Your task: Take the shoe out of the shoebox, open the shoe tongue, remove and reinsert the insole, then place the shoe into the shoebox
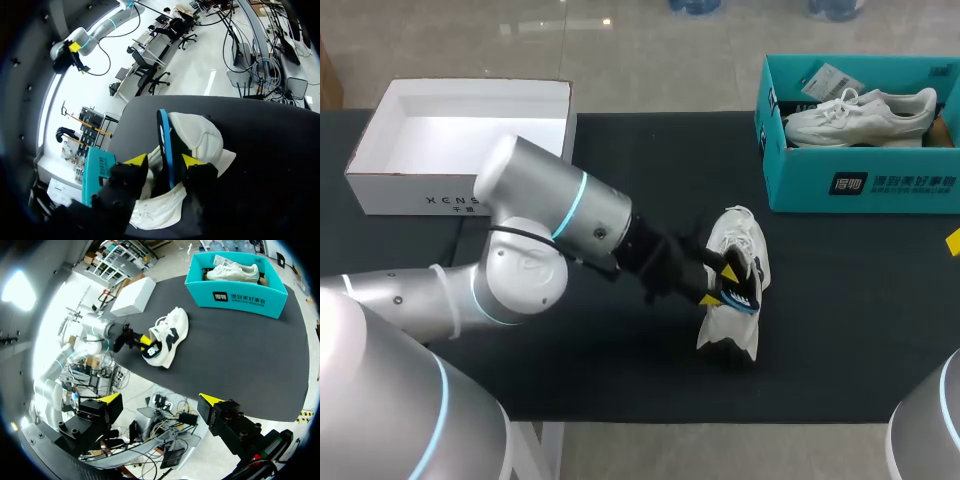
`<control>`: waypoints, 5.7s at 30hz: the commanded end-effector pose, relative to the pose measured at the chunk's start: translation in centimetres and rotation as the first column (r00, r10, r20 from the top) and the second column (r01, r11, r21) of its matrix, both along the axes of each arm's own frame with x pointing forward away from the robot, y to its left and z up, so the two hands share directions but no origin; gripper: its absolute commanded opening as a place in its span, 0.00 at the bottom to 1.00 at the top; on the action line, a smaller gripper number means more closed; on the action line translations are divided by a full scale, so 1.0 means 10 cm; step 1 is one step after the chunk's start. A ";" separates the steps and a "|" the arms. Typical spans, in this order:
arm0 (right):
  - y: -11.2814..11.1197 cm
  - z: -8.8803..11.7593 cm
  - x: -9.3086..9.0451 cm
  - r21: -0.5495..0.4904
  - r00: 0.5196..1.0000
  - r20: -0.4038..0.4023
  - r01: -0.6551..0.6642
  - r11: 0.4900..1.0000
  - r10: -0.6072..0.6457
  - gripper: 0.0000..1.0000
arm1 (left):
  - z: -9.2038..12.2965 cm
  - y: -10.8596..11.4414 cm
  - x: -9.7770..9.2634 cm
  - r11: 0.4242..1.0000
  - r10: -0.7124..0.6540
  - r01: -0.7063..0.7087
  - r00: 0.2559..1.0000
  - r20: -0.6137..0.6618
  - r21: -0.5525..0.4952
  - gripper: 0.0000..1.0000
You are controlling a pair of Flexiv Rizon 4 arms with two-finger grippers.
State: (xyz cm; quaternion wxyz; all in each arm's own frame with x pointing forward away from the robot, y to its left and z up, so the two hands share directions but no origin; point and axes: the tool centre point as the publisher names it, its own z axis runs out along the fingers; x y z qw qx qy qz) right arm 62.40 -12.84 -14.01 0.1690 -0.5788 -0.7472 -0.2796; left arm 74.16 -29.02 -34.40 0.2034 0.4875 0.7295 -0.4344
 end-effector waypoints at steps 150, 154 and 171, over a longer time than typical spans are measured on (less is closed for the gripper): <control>0.00 -0.02 -0.09 0.018 0.997 0.058 0.045 0.999 -0.046 1.00 | 0.00 0.03 -0.01 0.721 -0.308 0.074 0.925 0.223 0.689 0.00; 0.00 -0.02 -0.09 0.018 0.997 0.058 0.045 0.999 -0.046 1.00 | 0.03 0.01 -0.01 0.726 -0.309 0.072 0.923 0.231 0.683 0.00; 0.00 -0.02 -0.09 0.018 0.997 0.058 0.045 0.999 -0.046 1.00 | -0.61 -0.26 -0.05 0.672 -0.364 0.138 0.917 0.163 0.728 0.00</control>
